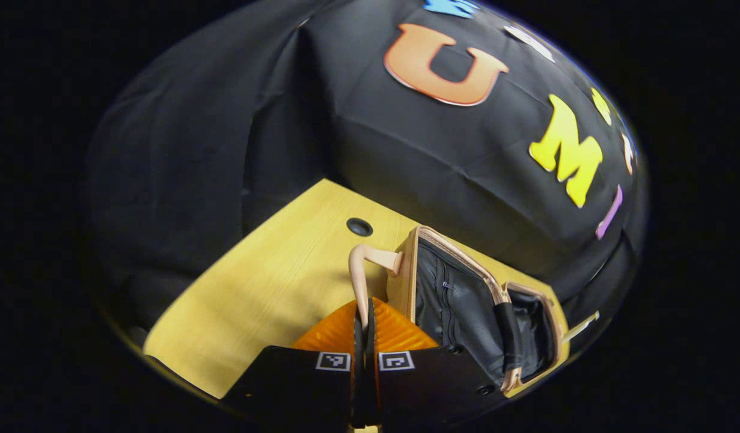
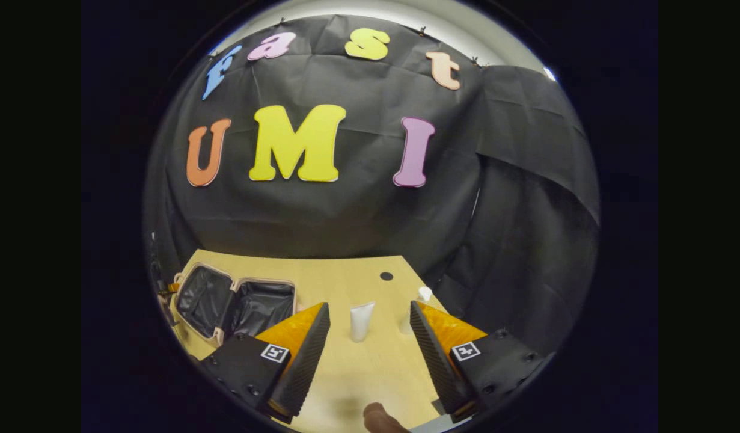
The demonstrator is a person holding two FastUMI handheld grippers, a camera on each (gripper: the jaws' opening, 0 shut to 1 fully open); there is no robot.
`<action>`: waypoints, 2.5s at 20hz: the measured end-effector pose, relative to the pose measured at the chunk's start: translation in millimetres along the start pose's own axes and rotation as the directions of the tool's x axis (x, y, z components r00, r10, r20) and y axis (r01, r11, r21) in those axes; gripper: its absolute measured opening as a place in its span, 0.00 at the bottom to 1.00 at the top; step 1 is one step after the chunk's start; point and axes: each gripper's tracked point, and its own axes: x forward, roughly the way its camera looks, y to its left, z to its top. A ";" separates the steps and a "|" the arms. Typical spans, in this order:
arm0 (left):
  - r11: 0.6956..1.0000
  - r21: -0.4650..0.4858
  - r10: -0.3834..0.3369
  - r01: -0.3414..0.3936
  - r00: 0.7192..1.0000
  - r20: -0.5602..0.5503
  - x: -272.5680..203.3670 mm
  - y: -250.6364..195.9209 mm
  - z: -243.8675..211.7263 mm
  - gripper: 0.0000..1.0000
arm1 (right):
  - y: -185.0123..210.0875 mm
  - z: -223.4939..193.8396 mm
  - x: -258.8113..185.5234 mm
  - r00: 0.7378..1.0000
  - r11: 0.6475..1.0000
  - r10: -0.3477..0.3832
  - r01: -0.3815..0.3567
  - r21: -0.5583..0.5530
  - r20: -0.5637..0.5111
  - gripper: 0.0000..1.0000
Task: First open the suitcase, pack the skin care products into it, and then close the suitcase.
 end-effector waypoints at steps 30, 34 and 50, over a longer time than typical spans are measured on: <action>0.960 0.276 -0.063 0.054 0.998 0.024 -73.8 -309.5 -86.8 0.98 | -153.6 -42.7 108.2 0.973 0.971 0.232 -0.231 -0.064 0.008 0.80; 0.893 0.436 -0.105 0.115 0.993 -0.048 -65.3 -389.0 -150.2 0.98 | -180.7 -52.8 126.9 0.960 0.956 0.280 -0.280 -0.083 -0.016 0.79; 0.735 0.535 -0.214 0.416 0.891 -0.400 15.9 -530.9 -362.0 0.99 | -278.8 -115.7 152.9 0.962 0.969 0.226 -0.238 -0.069 -0.153 0.80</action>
